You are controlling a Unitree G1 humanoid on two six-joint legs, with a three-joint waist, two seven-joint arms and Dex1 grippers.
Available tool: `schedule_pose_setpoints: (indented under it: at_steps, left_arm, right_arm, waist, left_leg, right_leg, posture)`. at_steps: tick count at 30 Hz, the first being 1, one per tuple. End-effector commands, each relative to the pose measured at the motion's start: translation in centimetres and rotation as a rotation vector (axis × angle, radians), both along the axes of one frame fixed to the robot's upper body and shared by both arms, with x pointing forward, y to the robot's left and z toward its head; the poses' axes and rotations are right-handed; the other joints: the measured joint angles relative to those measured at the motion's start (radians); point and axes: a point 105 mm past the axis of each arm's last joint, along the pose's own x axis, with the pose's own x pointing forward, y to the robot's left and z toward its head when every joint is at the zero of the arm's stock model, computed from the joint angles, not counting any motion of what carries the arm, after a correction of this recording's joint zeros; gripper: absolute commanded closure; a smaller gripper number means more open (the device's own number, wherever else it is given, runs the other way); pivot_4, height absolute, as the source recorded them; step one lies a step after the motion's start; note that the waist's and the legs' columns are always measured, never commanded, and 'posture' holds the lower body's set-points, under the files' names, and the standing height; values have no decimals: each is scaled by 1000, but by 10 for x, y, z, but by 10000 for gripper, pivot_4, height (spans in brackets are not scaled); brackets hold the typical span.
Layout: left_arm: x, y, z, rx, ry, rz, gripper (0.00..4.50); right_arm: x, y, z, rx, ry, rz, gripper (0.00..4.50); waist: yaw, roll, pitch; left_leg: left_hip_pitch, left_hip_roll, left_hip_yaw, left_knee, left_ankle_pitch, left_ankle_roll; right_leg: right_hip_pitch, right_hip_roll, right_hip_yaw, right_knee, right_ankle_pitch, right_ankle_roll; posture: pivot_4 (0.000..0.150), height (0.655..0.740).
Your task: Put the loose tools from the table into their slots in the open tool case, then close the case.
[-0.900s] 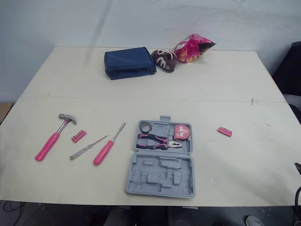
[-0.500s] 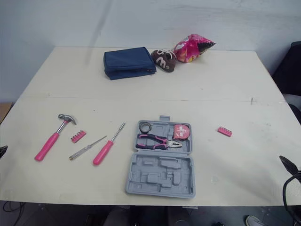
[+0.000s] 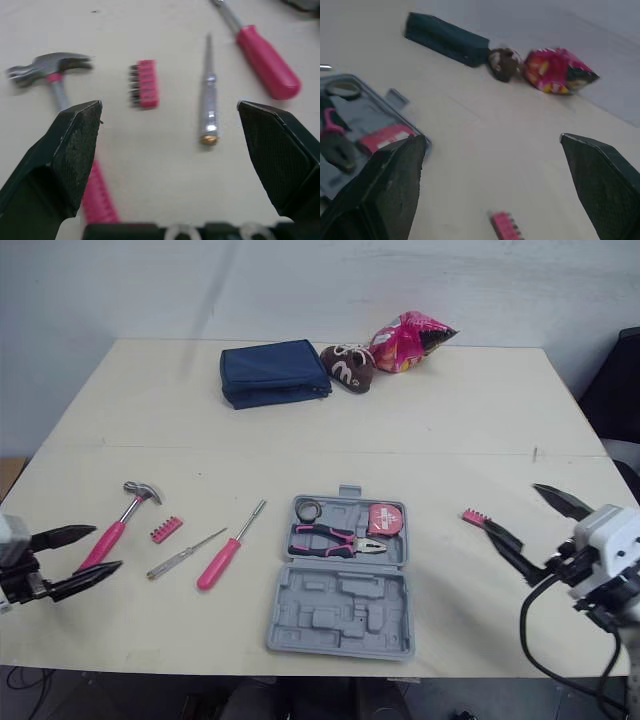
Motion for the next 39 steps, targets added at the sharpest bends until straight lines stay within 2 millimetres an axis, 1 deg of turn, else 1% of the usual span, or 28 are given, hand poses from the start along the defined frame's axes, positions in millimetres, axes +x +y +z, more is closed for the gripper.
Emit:
schedule_pose_setpoints:
  at_steps: [1,2,4,6,8,9,12,15,20,24,29,32,34,36,38,39]
  left_arm:
    - [-2,-14,-12,116,59,-83,1461]
    - [0,-19,-15,95,70,-78,1461]
    - [5,-25,-22,123,83,-70,1461]
    - [6,-26,-30,156,104,-68,1461]
    - [8,-29,-37,136,135,-49,1461]
    - [12,-32,-40,112,145,-27,1461]
    - [19,-39,-45,86,168,0,1461]
    - [26,-50,-46,88,166,-18,1461]
    - [40,-61,-49,80,160,-22,1461]
    - [44,-69,-54,82,178,-38,1461]
    - [45,-74,-60,77,219,-39,1461]
    - [46,-76,-62,82,227,-47,8964]
    - [48,-78,-63,89,224,-49,17116]
    - [49,-78,-63,92,223,-51,26188]
    - [49,-79,-63,93,220,-54,36381]
    - [49,-78,-63,96,217,-55,39276]
  right_arm:
    - [-8,32,4,-21,-39,168,0]
    - [-10,40,3,-27,-29,220,0]
    - [-13,51,3,-25,-27,291,0]
    - [-15,57,3,-21,-25,333,0]
    - [-17,61,1,-17,-19,368,0]
    - [-18,63,-1,-21,-15,383,0]
    - [-18,64,-5,-23,-11,393,0]
    - [-17,62,-6,-16,-20,377,0]
    - [-18,61,-10,-11,-23,365,0]
    - [-18,59,-11,-7,-29,350,0]
    - [-19,57,-15,-7,-27,339,0]
    - [-20,56,-16,-7,-28,334,0]
    - [-20,56,-17,-8,-26,334,0]
    - [-21,56,-18,-9,-27,333,0]
    - [-22,55,-18,-9,-28,332,0]
    - [-22,55,-18,-9,-27,331,0]
  waist:
    - [1,0,0]
    - [2,0,0]
    - [3,0,0]
    - [5,0,0]
    - [11,0,0]
    - [14,0,0]
    - [21,0,0]
    - [23,0,0]
    - [38,0,0]
    - [46,0,0]
    - [52,3,-2]
    - [51,5,-3]
    - [50,5,-3]
    - [50,5,-3]
    - [50,5,-3]
    - [49,5,-3]
  left_leg:
    - [0,0,0,0,0,0]
    - [0,0,1,1,0,1]
    - [0,0,1,1,-1,1]
    - [0,0,0,1,-1,1]
    - [0,0,0,1,-1,1]
    - [0,0,0,1,-1,1]
    - [0,0,0,2,-1,1]
    - [1,0,0,2,-1,1]
    - [1,0,0,3,0,1]
    - [1,0,0,3,0,1]
    - [1,-1,0,3,0,1]
    - [1,-2,0,3,0,2]
    - [1,-1,0,3,0,2]
    - [1,-2,0,3,0,2]
    - [1,-2,0,3,0,2]
    - [1,-2,0,3,0,2]
  right_leg:
    - [0,0,0,0,0,0]
    - [1,0,1,0,0,0]
    - [1,0,1,0,0,0]
    - [1,0,1,0,0,0]
    - [1,0,1,0,0,0]
    - [0,0,1,0,0,0]
    - [0,0,1,1,0,0]
    - [1,0,1,1,0,0]
    - [1,0,1,1,0,0]
    - [1,0,1,1,0,0]
    - [2,-1,0,1,0,0]
    - [2,-2,1,2,0,0]
    - [2,-2,0,2,0,0]
    - [2,-2,1,1,0,0]
    - [2,-2,1,1,0,0]
    - [2,-2,1,1,0,0]
  posture:
    - [1500,7400]
    - [1500,7400]
    - [1500,7400]
    - [1500,7400]
    - [1500,7400]
    - [1500,7400]
    - [1500,7400]
    - [1500,7400]
    - [1500,7400]
    - [1500,7400]
    - [1500,7400]
    - [1500,7400]
    - [1500,7400]
    - [1500,7400]
    - [1500,7400]
    - [1500,7400]
